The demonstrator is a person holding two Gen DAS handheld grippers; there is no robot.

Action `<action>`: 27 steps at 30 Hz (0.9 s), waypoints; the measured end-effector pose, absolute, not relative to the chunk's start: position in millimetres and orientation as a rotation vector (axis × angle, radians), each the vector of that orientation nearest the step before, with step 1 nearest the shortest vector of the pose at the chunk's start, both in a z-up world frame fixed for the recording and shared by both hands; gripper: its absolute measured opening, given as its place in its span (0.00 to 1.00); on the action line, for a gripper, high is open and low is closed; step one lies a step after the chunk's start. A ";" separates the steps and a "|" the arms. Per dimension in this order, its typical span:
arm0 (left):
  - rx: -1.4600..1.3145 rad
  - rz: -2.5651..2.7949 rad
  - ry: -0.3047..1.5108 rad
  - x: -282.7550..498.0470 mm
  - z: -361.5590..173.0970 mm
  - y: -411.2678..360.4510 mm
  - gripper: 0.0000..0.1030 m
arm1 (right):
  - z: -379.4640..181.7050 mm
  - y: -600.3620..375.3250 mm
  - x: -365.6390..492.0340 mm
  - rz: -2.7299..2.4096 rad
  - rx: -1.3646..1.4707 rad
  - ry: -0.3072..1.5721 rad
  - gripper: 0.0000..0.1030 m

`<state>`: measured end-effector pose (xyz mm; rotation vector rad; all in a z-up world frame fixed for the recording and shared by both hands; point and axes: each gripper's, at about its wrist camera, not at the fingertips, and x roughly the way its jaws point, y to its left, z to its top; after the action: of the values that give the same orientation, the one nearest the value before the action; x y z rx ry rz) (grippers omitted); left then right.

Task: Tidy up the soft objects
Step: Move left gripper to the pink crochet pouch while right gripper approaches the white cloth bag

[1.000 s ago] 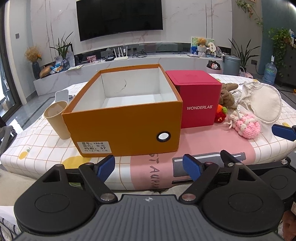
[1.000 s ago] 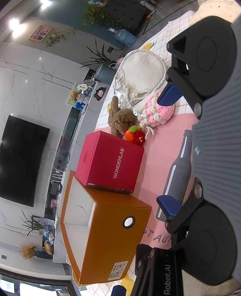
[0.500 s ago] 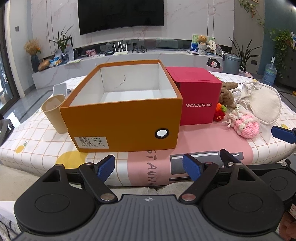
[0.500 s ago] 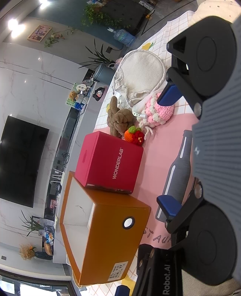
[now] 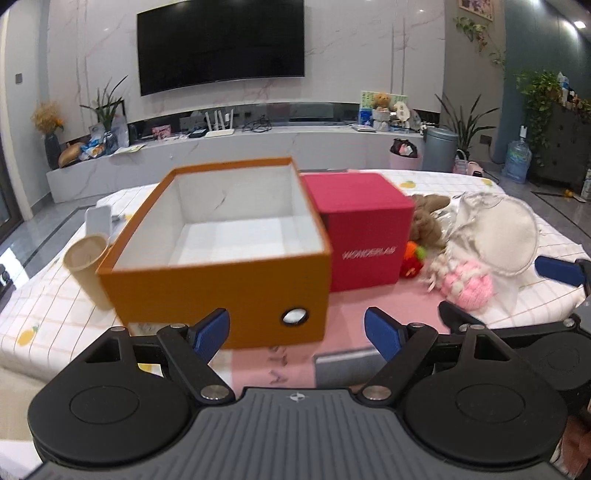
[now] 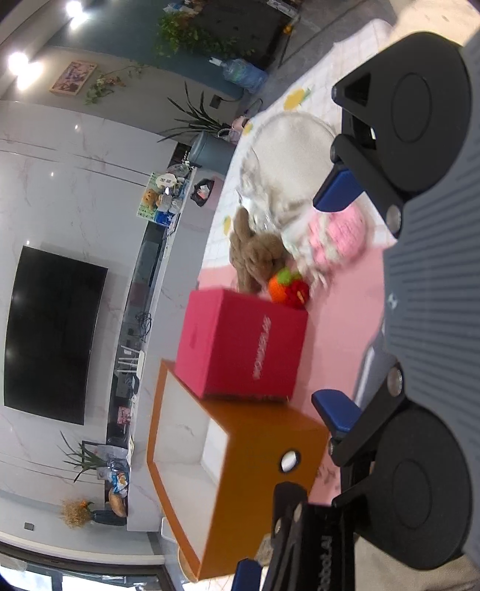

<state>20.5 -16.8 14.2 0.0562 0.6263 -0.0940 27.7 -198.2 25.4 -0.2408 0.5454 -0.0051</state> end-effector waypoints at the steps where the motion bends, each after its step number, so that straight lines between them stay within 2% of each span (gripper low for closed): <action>1: 0.064 -0.102 0.625 23.7 18.8 -20.9 0.94 | 29.1 -202.7 29.6 -0.016 -0.256 0.537 0.97; 13: 0.063 -0.216 0.627 59.6 39.2 -86.0 0.94 | 69.1 -292.6 79.7 -0.043 -0.357 0.519 0.97; 23: 0.033 -0.260 0.678 85.8 -4.2 -154.1 0.94 | 42.8 -353.3 135.5 -0.026 -0.500 0.551 0.97; 27: 0.066 -0.277 0.702 93.7 -31.5 -178.2 0.94 | 32.6 -379.2 140.2 -0.085 -0.371 0.589 0.97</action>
<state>93.7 -178.2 -31.5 0.0665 0.7022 -0.2771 140.2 -379.2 32.6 -0.3707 0.5891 -0.0847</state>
